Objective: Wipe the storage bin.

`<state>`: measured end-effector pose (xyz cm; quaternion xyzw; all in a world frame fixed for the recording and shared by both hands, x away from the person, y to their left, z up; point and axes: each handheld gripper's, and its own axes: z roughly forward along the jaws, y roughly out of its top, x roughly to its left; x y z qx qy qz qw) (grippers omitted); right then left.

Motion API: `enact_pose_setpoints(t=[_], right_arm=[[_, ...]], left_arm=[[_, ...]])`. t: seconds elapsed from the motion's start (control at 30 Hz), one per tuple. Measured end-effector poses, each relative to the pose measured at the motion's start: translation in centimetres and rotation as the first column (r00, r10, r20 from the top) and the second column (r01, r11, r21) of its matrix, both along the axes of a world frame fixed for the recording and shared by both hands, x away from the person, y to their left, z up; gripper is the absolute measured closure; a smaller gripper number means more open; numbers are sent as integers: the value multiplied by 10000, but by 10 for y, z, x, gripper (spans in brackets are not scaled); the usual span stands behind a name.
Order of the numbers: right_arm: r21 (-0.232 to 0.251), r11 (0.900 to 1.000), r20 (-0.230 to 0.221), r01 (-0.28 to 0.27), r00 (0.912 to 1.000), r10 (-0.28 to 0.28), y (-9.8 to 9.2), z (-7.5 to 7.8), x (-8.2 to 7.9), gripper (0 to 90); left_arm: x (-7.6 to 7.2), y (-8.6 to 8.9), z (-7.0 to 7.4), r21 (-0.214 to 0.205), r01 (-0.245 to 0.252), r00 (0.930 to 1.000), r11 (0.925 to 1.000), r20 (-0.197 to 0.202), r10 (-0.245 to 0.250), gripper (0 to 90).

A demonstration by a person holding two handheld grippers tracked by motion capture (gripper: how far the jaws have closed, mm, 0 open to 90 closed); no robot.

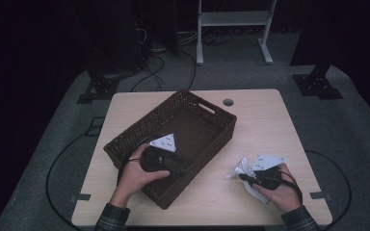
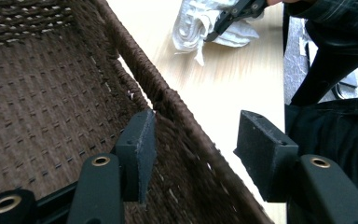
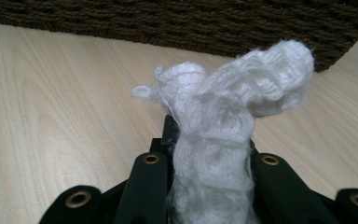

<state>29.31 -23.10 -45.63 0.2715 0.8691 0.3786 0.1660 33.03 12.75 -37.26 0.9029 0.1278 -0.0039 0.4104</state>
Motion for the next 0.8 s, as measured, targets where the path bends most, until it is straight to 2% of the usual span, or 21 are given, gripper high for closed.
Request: enact_pose_setpoints(t=[0.23,0.3,0.4,0.67,0.77,0.8], right_arm=[[-40,10000,-2,66,10000,-66,-1,-1,1,742],[-15,9999,-27,117,9999,-117,-2,0,1,742],[-32,9999,-9,113,9999,-113,-3,-1,1,743],[-63,9998,-30,177,9998,-177,-4,-1,0,743],[-94,9999,-34,132,9999,-132,-4,-2,0,743],[-91,9999,-34,131,9999,-131,-3,-2,0,743]], left_arm=[[-15,33,3,-131,-263,9996,9996,60,264,599],[-22,45,4,-304,-323,9995,9990,-10,323,628],[-31,57,4,-349,-442,9990,9984,22,443,645],[-46,91,-2,-200,-1071,9942,9941,77,1072,580],[-47,106,-1,-291,-1496,9886,9883,134,1501,567],[-46,112,0,-290,-1717,9848,9847,198,1723,557]])
